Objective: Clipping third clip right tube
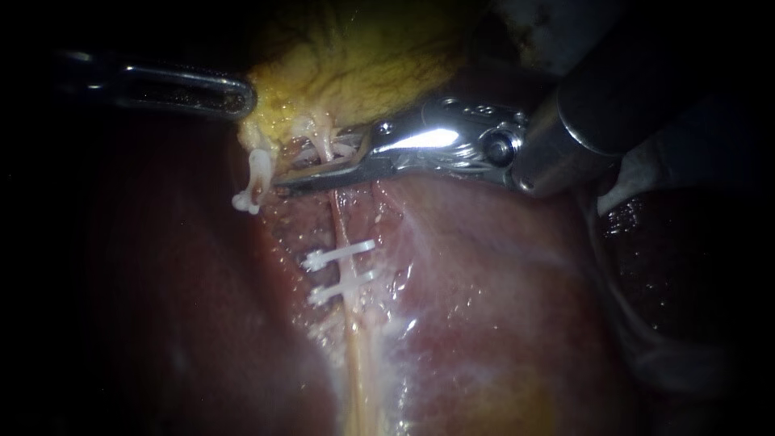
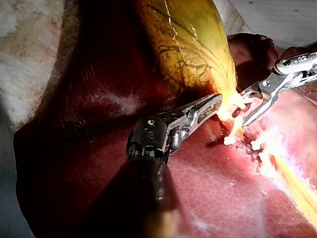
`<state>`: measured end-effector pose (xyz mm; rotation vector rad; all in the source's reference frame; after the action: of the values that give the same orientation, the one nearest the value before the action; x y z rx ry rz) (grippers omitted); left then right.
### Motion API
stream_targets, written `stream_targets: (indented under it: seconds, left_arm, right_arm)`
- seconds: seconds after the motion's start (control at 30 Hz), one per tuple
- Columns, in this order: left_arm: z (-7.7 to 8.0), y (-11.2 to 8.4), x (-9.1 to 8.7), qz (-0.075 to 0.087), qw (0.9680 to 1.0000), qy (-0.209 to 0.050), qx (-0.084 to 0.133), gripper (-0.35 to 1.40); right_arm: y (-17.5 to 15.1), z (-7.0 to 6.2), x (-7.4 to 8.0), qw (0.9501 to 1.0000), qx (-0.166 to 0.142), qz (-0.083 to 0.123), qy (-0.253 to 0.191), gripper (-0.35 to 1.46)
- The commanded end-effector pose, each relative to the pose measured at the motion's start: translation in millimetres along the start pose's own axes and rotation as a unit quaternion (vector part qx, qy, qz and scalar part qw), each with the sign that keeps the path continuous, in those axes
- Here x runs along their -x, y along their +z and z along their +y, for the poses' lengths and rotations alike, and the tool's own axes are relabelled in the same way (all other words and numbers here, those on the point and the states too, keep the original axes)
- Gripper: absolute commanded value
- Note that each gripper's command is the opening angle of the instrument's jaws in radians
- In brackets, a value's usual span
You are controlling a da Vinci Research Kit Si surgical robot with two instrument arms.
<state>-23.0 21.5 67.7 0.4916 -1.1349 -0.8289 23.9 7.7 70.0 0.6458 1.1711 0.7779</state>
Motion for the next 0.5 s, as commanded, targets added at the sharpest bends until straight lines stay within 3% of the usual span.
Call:
stream_targets:
  seconds: [0.03, 0.2, 0.3, 0.5]
  left_arm:
    - [0.0, 0.0, 0.0, 0.0, 1.0, 0.0, 0.0, -0.35]
    - [0.0, -0.1, 0.0, 0.0, 1.0, 0.0, -0.001, -0.35]
    - [0.0, -0.2, 0.0, 0.0, 1.0, 0.0, -0.001, -0.35]
    - [0.0, -0.2, 0.0, 0.0, 1.0, 0.0, -0.001, -0.35]
  right_arm:
    - [-0.1, 0.0, 0.0, 1.0, 0.0, 0.0, 0.0, 0.21]
    - [-0.4, -0.1, 0.1, 0.9997, -0.023, -0.007, 0.0, 0.35]
    - [-0.7, -0.1, 0.3, 0.9967, -0.081, -0.006, -0.003, 0.42]
    - [-0.7, 0.0, 0.4, 0.9875, -0.156, 0.019, 0.011, 0.49]
